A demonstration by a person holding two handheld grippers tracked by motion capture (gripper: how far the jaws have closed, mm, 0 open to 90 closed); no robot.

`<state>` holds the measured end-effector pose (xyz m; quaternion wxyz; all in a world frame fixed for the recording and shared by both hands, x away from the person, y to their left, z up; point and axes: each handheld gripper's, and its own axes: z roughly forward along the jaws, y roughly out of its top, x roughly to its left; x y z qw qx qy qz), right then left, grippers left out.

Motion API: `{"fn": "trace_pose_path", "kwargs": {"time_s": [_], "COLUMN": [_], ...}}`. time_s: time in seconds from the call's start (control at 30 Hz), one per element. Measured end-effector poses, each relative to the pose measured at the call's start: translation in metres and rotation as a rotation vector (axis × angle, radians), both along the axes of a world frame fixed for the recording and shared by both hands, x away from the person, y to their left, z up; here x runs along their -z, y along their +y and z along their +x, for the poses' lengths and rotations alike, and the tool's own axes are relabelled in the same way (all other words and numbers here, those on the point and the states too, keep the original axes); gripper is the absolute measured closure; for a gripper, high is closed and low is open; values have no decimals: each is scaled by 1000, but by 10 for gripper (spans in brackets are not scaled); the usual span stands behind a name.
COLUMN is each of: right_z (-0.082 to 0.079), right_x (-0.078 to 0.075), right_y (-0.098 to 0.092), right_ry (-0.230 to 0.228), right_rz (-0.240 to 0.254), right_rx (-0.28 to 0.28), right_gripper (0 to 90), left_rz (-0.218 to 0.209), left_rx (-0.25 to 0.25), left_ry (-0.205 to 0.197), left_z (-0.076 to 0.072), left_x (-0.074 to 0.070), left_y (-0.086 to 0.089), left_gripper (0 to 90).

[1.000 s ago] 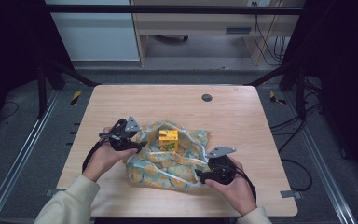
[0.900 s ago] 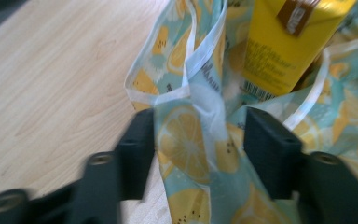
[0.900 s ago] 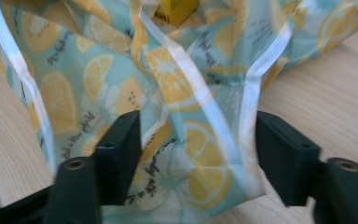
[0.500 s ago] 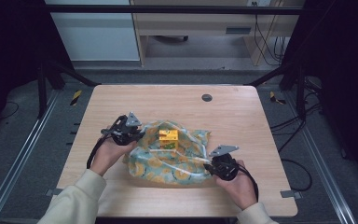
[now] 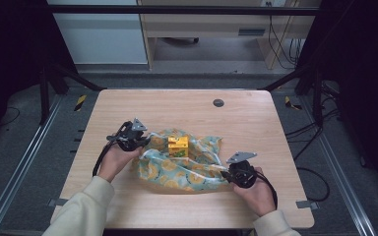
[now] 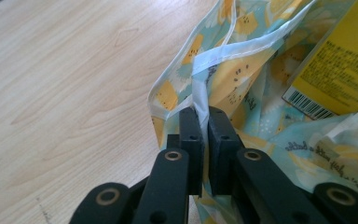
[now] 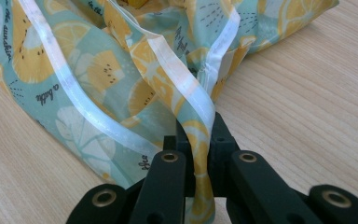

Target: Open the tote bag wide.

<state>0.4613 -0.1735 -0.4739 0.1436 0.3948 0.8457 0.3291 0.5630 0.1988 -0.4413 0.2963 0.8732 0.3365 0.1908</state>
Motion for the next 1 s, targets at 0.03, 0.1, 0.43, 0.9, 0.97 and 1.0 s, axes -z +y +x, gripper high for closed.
{"fn": "trace_pose_path", "kwargs": {"time_s": [0.03, 0.1, 0.43, 0.9, 0.97, 1.0], "right_z": [0, -1, -7, -3, 0, 1], "right_x": [0, 0, 4, 4, -1, -3], "right_y": [0, 0, 2, 3, 0, -1], "right_ry": [0, -5, 2, -20, -40, -52], "right_rz": [3, 3, 2, -27, -17, -10], "right_rx": [0, -1, -24, -16, 6, 19], "right_gripper": [870, 876, 888, 887, 888, 889], "left_rz": [1, 3, 18, 8, 4, -6], "left_rx": [-1, -1, 0, -37, -46, -50], "left_ry": [1, 8, 14, 10, -5, -5], "left_z": [0, 1, 2, 13, 15, 17], "left_x": [1, 3, 10, 18, 14, 13], "left_y": [0, 0, -2, 0, 1, 2], "left_gripper": [872, 886, 898, 897, 898, 898]}}
